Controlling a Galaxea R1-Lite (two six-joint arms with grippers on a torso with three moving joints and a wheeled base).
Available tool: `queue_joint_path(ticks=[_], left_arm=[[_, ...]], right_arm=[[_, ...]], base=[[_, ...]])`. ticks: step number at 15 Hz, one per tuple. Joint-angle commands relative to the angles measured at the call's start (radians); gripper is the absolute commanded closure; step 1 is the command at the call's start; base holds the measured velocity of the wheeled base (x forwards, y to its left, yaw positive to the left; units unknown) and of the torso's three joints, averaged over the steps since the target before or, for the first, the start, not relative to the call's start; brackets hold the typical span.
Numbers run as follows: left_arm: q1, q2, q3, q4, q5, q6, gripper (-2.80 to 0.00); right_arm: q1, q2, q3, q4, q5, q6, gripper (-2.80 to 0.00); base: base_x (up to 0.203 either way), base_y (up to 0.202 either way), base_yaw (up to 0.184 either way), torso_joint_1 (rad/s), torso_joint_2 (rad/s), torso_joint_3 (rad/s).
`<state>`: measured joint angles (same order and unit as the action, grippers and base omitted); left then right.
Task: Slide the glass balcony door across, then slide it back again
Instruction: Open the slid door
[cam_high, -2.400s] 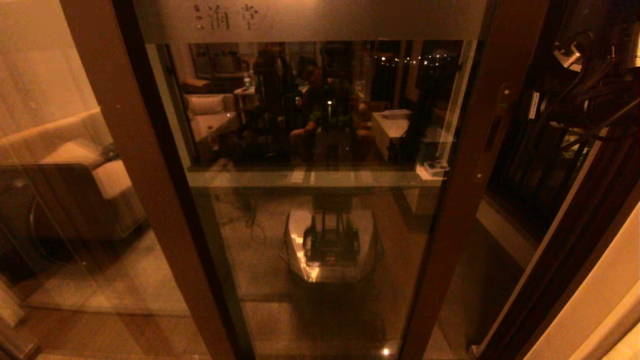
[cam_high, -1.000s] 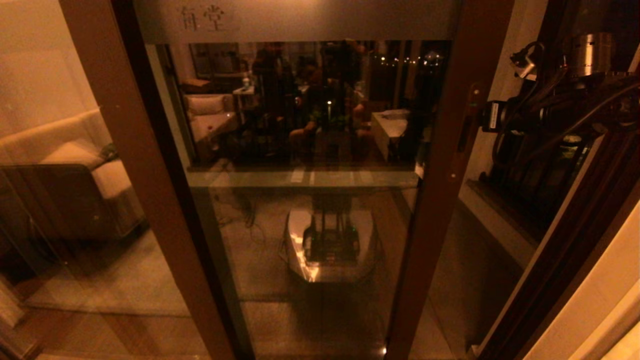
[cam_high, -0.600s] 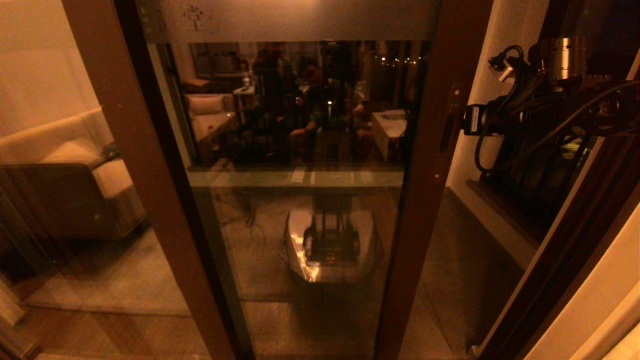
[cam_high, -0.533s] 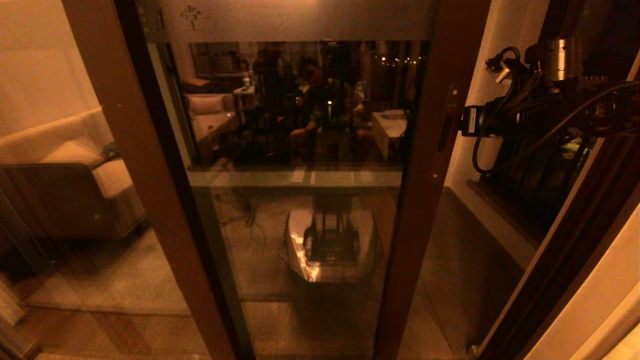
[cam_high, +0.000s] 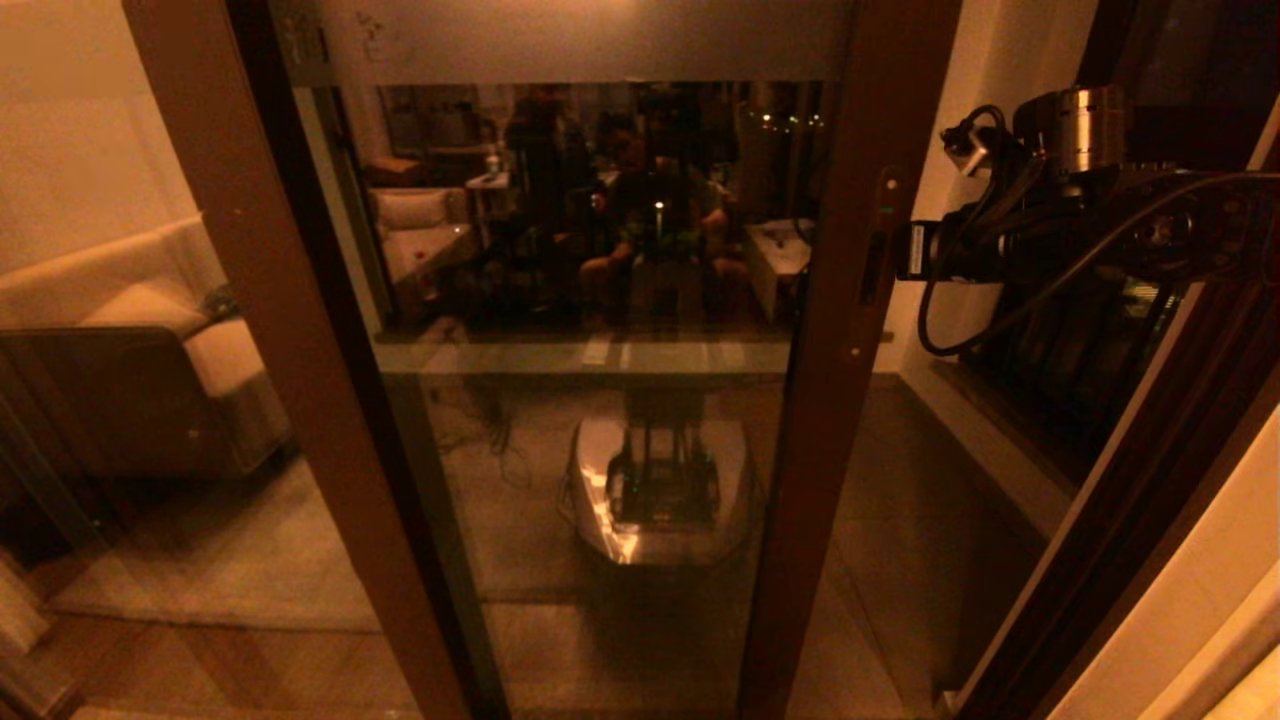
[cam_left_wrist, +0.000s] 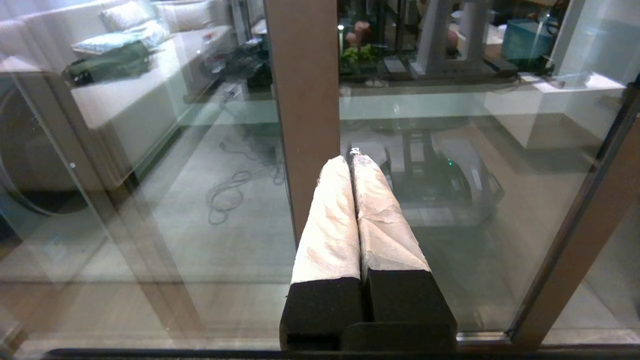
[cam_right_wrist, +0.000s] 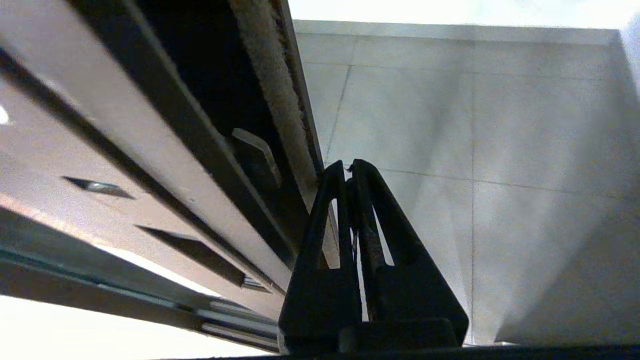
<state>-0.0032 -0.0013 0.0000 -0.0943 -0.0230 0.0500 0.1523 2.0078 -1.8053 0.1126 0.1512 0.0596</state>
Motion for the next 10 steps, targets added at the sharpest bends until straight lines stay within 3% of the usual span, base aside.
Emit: queue_joint_path(ticks=[1, 9, 10], left_arm=[[0.000, 0.001, 0.034, -0.001, 0.000, 0.001, 0.00], [0.000, 0.001, 0.035, -0.001, 0.000, 0.003, 0.00], [0.000, 0.001, 0.036, 0.000, -0.007, 0.033, 0.00]], right_arm=[[0.015, 0.011, 0.000, -0.006, 0.002, 0.002, 0.00], [0.073, 0.033, -0.031, -0.008, -0.042, 0.016, 0.00], [0.074, 0.041, -0.042, -0.008, -0.047, 0.016, 0.00]], base=[[0.000, 0.000, 0.000, 0.000, 0.00, 0.000], [0.000, 0.000, 0.000, 0.000, 0.00, 0.000], [0.000, 0.000, 0.000, 0.000, 0.00, 0.000]])
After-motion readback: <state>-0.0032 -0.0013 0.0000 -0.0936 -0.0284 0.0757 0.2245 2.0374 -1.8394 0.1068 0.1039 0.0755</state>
